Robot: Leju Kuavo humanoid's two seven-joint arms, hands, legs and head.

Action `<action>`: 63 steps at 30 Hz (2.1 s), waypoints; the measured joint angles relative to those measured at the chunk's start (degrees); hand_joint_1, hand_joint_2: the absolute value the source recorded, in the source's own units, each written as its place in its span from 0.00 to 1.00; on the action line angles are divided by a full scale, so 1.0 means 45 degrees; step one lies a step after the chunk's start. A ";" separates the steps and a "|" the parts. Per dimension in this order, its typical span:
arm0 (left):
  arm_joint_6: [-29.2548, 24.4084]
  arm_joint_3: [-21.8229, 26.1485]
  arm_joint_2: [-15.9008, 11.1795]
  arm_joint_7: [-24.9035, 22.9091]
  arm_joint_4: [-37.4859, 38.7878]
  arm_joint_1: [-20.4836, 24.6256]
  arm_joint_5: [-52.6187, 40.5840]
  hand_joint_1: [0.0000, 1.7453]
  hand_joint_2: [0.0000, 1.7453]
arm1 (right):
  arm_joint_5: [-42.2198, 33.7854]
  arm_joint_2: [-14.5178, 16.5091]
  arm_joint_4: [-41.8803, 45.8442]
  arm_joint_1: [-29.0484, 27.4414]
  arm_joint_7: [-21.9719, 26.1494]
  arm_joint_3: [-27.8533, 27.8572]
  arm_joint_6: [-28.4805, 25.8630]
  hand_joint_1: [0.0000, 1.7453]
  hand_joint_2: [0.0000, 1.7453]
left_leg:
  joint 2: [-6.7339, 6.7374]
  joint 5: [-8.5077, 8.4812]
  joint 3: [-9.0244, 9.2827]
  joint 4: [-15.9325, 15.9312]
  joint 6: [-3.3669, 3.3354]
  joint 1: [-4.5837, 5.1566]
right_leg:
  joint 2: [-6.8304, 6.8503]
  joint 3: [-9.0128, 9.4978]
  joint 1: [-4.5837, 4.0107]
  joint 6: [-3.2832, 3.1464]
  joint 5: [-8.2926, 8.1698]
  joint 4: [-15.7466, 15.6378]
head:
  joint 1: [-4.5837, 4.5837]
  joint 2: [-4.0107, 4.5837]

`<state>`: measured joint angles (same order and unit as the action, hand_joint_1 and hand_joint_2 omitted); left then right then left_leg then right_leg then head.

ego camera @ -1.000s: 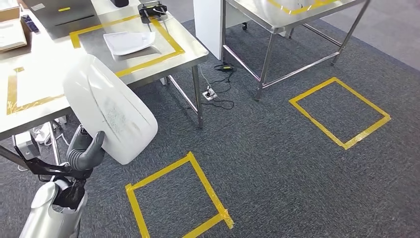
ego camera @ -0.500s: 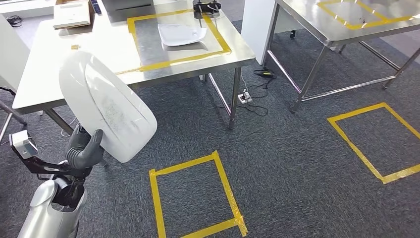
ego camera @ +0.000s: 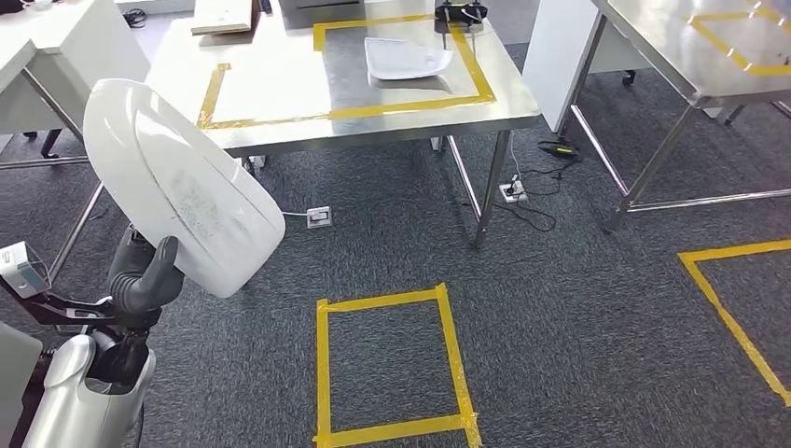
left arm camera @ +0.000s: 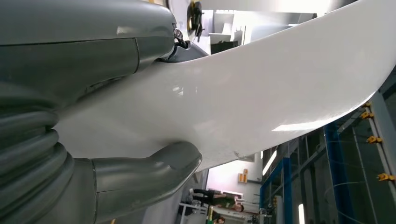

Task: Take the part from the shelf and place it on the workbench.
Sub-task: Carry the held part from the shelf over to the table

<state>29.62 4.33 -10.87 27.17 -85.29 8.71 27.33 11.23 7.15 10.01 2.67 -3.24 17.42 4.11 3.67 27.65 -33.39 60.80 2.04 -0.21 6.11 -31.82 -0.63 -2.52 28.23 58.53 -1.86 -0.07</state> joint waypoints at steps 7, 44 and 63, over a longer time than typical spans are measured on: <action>0.0025 -0.0017 0.0029 0.0078 0.0192 0.0372 0.0041 1.00 1.00 | -0.0096 0.0006 0.0000 0.0074 -0.0038 0.0070 -0.0034 0.00 0.00 | -0.0579 -0.0304 0.0109 -0.0645 -0.0562 -0.0086 | -0.0574 -0.0371 0.0068 0.0478 0.0780 0.1116 | 0.0066 0.0000; 0.0398 -0.0022 -0.0413 0.0650 0.0555 0.0511 0.0470 1.00 1.00 | -0.0865 0.0262 0.0001 -0.0004 -0.0466 0.1007 -0.0563 0.00 0.00 | -0.0761 0.1016 -0.2152 0.3133 0.0371 -0.0570 | -0.1362 0.0368 0.0509 0.0265 0.0973 0.0643 | -0.0117 0.0000; 0.0365 -0.0028 -0.0479 0.0667 0.0540 0.0240 0.0504 1.00 1.00 | -0.0828 0.0242 -0.0045 -0.0158 -0.0466 0.1030 -0.0553 0.00 0.00 | -0.1062 0.0526 0.1443 -0.1081 -0.0807 0.0092 | -0.1351 -0.1618 0.0214 0.0736 0.1673 0.1847 | -0.0014 0.0000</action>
<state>31.26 4.20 -13.03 30.17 -82.86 9.79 29.59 7.51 8.23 9.81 1.96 -5.34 22.05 1.62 -1.11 30.02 -26.89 55.94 -1.59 0.20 0.03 -39.10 0.33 0.79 35.75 66.84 -1.92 -0.07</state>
